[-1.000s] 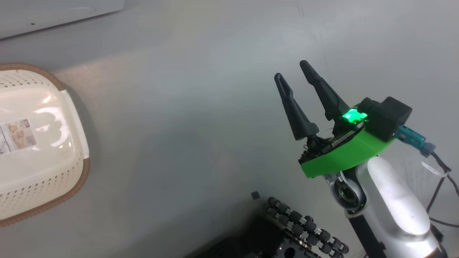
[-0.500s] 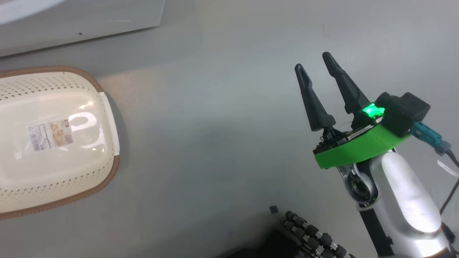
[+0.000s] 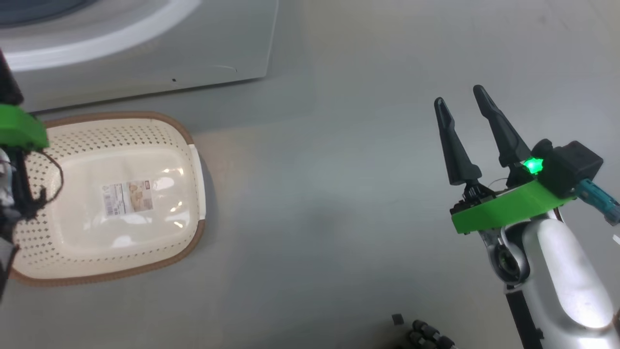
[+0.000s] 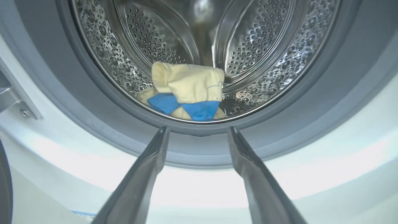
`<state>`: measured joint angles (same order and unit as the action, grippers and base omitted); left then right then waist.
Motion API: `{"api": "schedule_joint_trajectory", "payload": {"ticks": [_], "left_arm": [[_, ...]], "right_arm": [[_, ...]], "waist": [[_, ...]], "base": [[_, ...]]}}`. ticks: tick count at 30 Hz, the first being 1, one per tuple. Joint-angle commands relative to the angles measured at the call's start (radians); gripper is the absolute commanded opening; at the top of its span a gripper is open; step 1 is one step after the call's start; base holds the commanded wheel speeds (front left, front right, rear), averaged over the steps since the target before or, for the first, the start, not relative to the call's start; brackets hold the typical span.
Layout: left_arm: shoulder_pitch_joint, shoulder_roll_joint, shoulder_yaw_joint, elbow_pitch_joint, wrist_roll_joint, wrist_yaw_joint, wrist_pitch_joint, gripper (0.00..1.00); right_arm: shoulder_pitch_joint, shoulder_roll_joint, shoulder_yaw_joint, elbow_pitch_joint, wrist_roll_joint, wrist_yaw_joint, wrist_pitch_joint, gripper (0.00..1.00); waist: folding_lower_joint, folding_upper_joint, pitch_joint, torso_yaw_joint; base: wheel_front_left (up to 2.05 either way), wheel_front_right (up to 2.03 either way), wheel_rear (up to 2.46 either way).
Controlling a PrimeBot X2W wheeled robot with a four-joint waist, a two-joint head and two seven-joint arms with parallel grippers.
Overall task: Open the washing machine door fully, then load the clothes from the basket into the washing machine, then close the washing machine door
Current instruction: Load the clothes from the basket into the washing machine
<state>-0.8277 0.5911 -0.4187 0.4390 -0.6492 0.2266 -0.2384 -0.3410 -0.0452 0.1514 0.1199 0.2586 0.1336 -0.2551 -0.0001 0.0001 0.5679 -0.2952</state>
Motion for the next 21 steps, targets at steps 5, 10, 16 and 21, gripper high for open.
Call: {"api": "schedule_joint_trajectory", "payload": {"ticks": [5, 10, 16, 21], "left_arm": [[0.177, 0.012, 0.065, -0.212, 0.011, 0.097, -0.02, 1.0], [0.351, -0.033, 0.086, -0.34, 0.029, 0.156, -0.023, 1.0], [0.486, -0.094, 0.075, -0.4, 0.06, 0.154, -0.023, 1.0], [0.571, -0.133, 0.076, -0.415, 0.085, 0.165, -0.023, 1.0]], "right_arm": [[0.036, -0.005, -0.022, -0.02, -0.039, -0.003, -0.007, 1.0], [0.058, -0.005, -0.031, -0.011, -0.064, -0.003, -0.002, 1.0], [0.094, -0.005, -0.034, -0.02, -0.088, -0.003, 0.027, 1.0], [0.143, -0.005, -0.039, -0.031, -0.096, -0.003, 0.055, 1.0]], "waist": [[0.0001, -0.0001, -0.089, 0.06], [0.0001, -0.0001, -0.151, 0.095], [0.0001, -0.0001, -0.229, 0.14], [0.0001, -0.0001, -0.299, 0.164]], "base": [[0.0, 0.0, 0.0], [0.0, 0.0, 0.0], [0.0, 0.0, 0.0], [0.0, 0.0, 0.0]]}}
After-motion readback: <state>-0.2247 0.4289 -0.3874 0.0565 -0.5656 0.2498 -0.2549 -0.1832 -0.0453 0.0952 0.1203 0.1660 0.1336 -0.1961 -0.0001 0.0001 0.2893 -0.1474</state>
